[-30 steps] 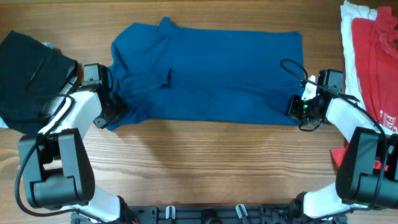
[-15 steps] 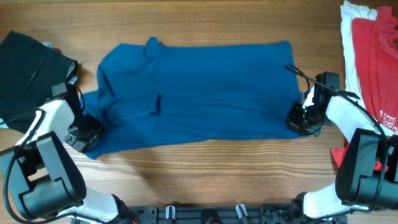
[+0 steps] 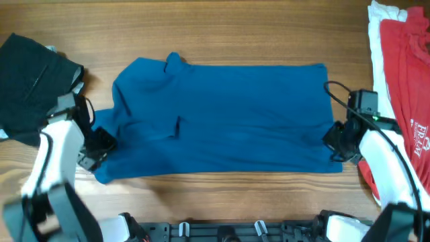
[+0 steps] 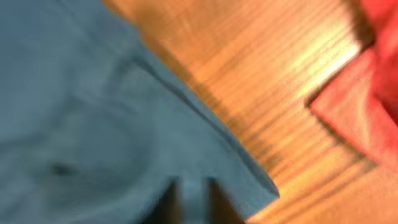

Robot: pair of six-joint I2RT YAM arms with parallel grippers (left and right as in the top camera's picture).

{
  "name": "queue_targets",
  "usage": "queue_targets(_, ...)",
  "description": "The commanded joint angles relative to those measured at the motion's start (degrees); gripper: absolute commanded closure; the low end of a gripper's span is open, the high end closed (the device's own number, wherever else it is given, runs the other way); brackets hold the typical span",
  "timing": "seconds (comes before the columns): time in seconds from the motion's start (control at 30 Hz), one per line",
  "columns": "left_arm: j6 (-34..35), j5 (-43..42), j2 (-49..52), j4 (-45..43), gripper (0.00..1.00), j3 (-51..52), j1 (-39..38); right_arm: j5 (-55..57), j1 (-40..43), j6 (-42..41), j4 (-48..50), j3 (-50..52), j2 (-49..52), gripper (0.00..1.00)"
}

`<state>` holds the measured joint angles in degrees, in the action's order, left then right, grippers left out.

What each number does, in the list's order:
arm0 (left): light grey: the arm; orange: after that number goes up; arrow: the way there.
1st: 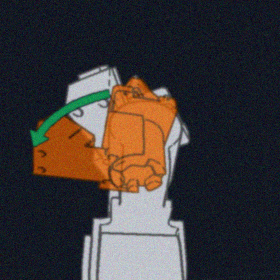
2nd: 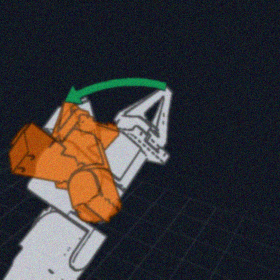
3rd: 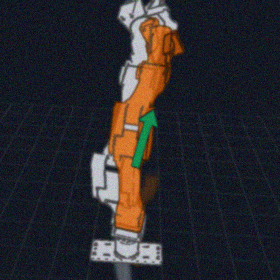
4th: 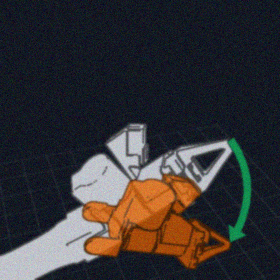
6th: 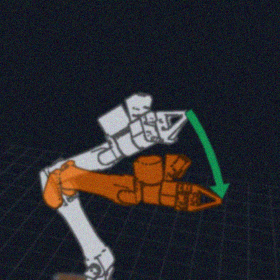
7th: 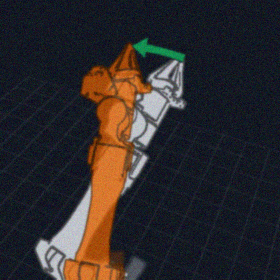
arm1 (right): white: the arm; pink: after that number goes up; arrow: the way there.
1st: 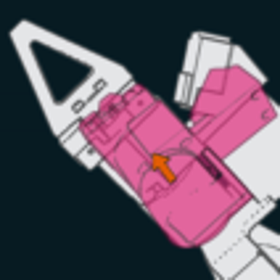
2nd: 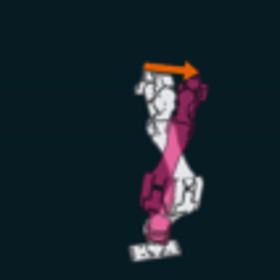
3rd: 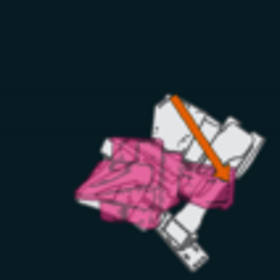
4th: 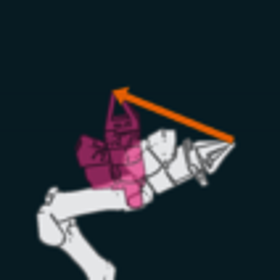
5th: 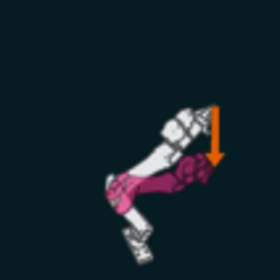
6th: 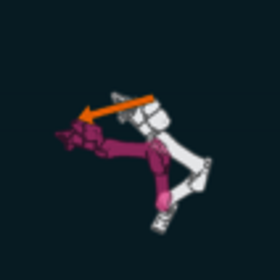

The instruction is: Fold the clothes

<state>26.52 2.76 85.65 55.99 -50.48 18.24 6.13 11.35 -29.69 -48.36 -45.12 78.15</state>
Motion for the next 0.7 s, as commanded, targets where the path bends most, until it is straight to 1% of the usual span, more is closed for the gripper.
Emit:
queue_targets(0.0, -4.0, -4.8, -12.7, -2.8, 0.07, -0.2, -4.1, -1.5, 0.1, 4.8, 3.4, -1.4, -5.6, 0.42)
queue_targets(0.07, -8.6, -10.9, -18.1, -8.9, 0.01, -0.8, -6.2, -8.7, 0.1, 11.9, 4.8, -3.1, -7.7, 0.43)
queue_targets(0.1, -8.6, -12.0, -18.7, -10.7, 0.01, -2.1, -7.0, -10.8, 0.1, 13.5, 4.8, -3.5, -8.1, 0.42)
queue_targets(0.17, -9.2, -14.0, -16.1, -11.3, 0.03, -7.3, -8.1, -13.6, 0.1, 14.8, 4.8, -3.8, -8.6, 0.42)
queue_targets(0.2, -10.4, -14.8, -12.6, -11.3, 0.03, -11.2, -9.1, -13.6, 0.1, 14.8, 4.6, -3.8, -8.6, 0.42)
queue_targets(0.23, -12.1, -14.7, -7.0, -11.3, 0.01, -16.8, -10.2, -13.6, 0.1, 15.0, 4.6, -3.8, -8.6, 0.41)
queue_targets(0.3, -13.9, -14.8, 2.8, -10.9, 0.01, -25.7, -11.4, -13.6, 0.1, 15.2, 4.6, -3.8, -8.6, 0.36)
queue_targets(0.37, -16.8, -15.0, 14.0, -10.8, 0.0, -35.0, -12.2, -14.0, 0.1, 15.5, 4.6, -3.8, -8.6, 0.36)
queue_targets(0.47, -19.1, -14.7, 27.7, -11.0, 0.01, -45.2, -12.6, -13.9, 0.1, 15.7, 4.6, -3.8, -8.6, 0.36)
queue_targets(0.5, -19.1, -14.8, 32.5, -11.7, 0.01, -47.6, -12.6, -13.9, 0.1, 15.8, 4.6, -3.8, -8.6, 0.36)
queue_targets(0.53, -19.1, -14.8, 35.1, -13.0, 0.02, -47.9, -12.6, -13.9, 0.1, 15.8, 4.6, -3.8, -8.6, 0.36)
queue_targets(0.67, -22.6, -14.2, 41.9, -18.9, 0.02, -47.9, -13.2, -13.9, 0.1, 15.8, 4.5, -3.8, -8.6, 0.36)
